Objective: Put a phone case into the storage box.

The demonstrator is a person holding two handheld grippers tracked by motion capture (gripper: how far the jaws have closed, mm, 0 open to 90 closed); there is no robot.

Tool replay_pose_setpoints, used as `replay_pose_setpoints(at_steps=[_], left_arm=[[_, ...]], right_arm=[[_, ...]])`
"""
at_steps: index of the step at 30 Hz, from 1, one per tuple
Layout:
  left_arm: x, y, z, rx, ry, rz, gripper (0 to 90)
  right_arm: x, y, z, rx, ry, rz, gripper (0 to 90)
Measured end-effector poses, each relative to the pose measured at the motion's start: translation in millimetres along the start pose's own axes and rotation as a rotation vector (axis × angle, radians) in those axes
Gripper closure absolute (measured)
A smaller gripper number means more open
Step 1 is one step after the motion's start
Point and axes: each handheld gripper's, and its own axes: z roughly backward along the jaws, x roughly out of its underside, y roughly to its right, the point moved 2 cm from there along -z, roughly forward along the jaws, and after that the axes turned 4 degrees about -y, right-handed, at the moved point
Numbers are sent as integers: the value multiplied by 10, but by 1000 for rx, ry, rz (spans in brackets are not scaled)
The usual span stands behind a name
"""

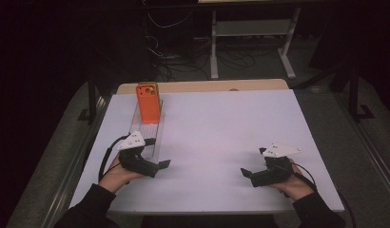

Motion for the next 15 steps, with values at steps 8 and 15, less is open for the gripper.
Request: replay_pose_setpoints(at_steps=[8,15], left_arm=[[29,-14,1,3,-4,8,0],[27,-2,-7,9,-10,9,0]], right_arm=[[-12,0,16,-8,12,9,0],[-9,-8,15,-8,8,9,0]])
